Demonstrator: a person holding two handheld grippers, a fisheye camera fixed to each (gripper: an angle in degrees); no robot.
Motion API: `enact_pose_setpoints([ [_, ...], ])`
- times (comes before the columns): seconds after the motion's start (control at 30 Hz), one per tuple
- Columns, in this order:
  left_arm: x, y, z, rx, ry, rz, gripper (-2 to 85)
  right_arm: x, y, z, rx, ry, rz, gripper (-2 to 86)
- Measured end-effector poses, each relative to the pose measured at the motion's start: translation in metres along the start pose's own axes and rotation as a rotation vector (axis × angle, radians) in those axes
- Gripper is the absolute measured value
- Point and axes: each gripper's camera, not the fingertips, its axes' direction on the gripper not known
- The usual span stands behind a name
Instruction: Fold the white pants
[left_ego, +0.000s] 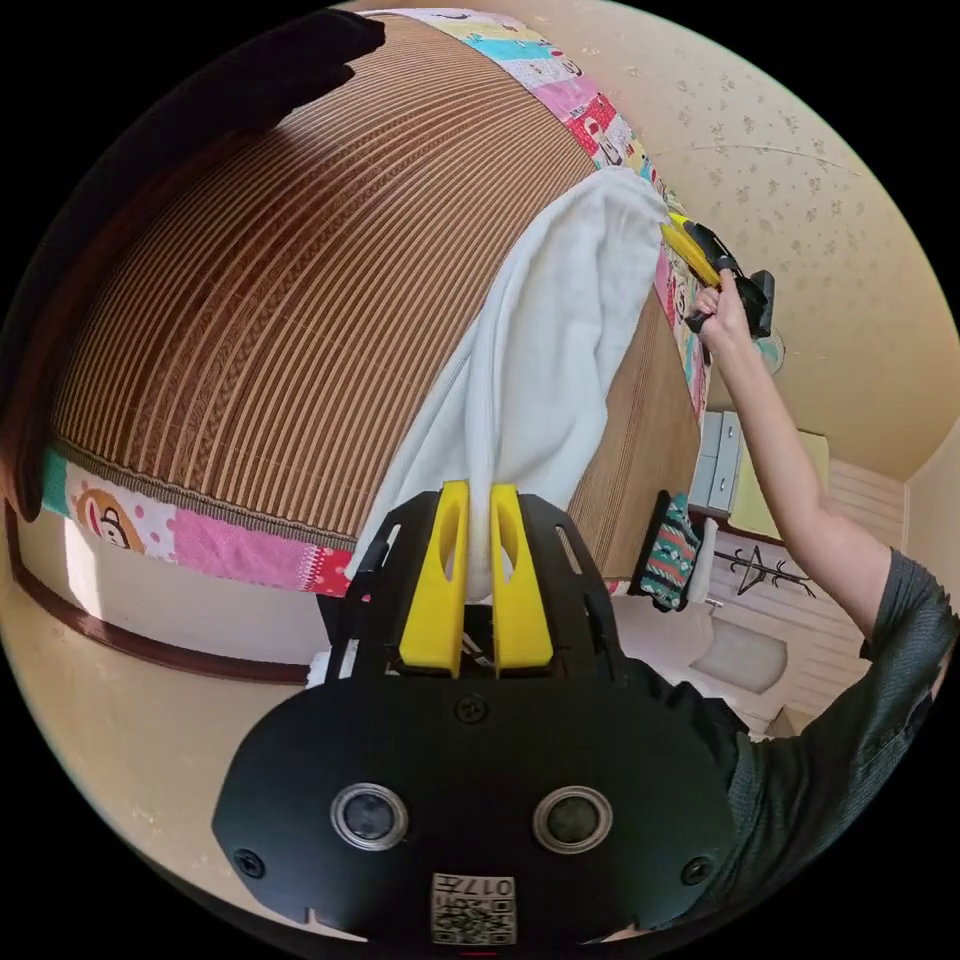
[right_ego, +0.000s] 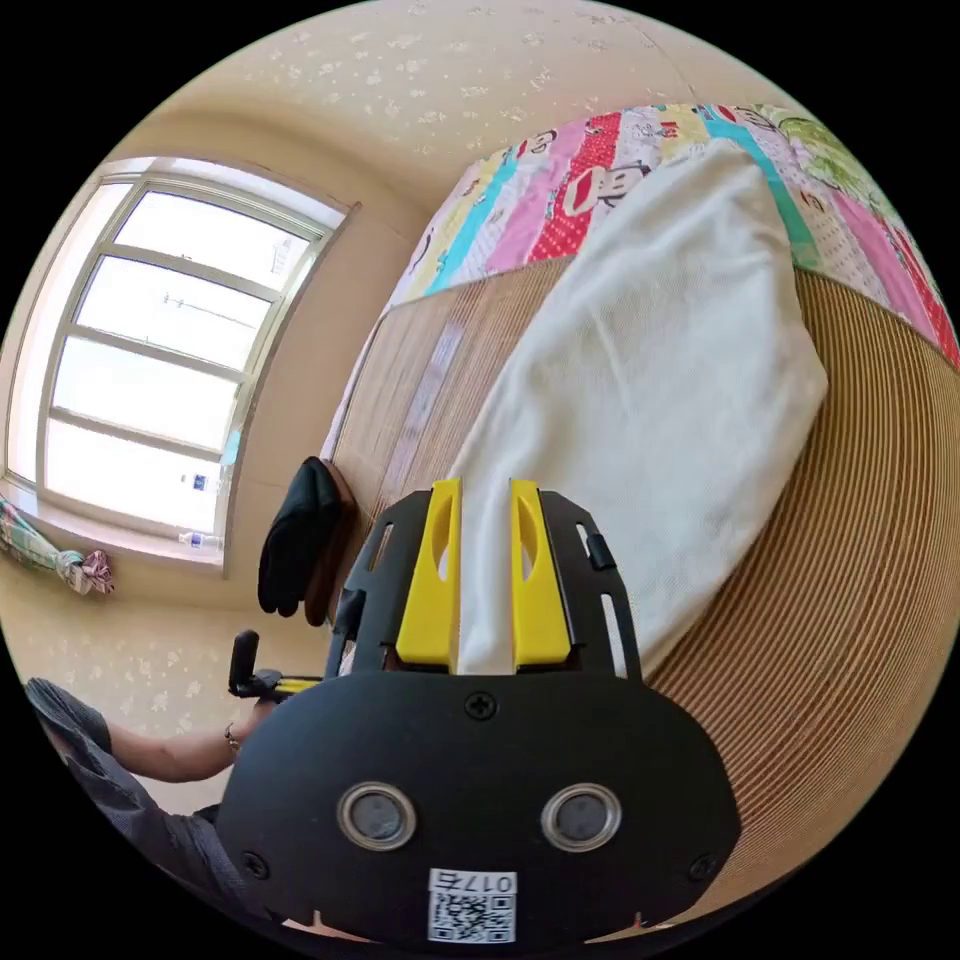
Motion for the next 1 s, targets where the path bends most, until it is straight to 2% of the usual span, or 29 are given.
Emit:
enact_pose_setpoints([
  [0.2, 0.000, -0.006, -0.007, -0.088, -0.024, 0.111, 4.0, 0.020, 0.207, 0.026, -0.082, -0.223, 0.283, 10.6],
  [0.3, 0.004, -0.011, -0.010, -0.128, -0.056, 0.139, 4.1, 0.007, 0.251, 0.051, -0.081, -0.308, 0.345, 11.1],
  [0.43, 0.009, -0.023, -0.013, -0.203, -0.129, 0.186, 4.1, -0.003, 0.256, 0.074, -0.158, -0.255, 0.376, 7.8],
  [0.47, 0.009, -0.025, -0.013, -0.219, -0.138, 0.193, 4.1, 0.000, 0.256, 0.074, -0.196, -0.283, 0.396, 5.9],
  [0.5, 0.009, -0.030, -0.015, -0.254, -0.146, 0.209, 4.1, 0.003, 0.254, 0.066, -0.203, -0.392, 0.408, 4.4],
  [0.57, 0.008, -0.035, -0.021, -0.331, -0.090, 0.242, 4.0, -0.006, 0.253, 0.036, -0.148, -0.554, 0.358, 3.6],
  [0.6, 0.010, -0.037, -0.030, -0.392, 0.004, 0.278, 4.0, -0.019, 0.255, 0.007, -0.087, -0.606, 0.301, 3.2],
  [0.67, 0.013, -0.032, -0.057, -0.383, 0.158, 0.350, 3.8, -0.038, 0.264, -0.037, -0.003, -0.630, 0.212, 2.9],
  [0.73, 0.010, -0.020, -0.088, -0.299, 0.324, 0.420, 3.6, -0.046, 0.278, -0.065, 0.037, -0.594, 0.186, 2.7],
  [0.8, -0.003, -0.011, -0.095, -0.242, 0.390, 0.402, 3.5, -0.042, 0.290, -0.065, -0.031, -0.476, 0.266, 2.6],
  [1.0, -0.038, 0.002, -0.028, -0.280, 0.173, 0.241, 3.6, -0.024, 0.300, -0.005, -0.170, -0.165, 0.408, 3.1],
])
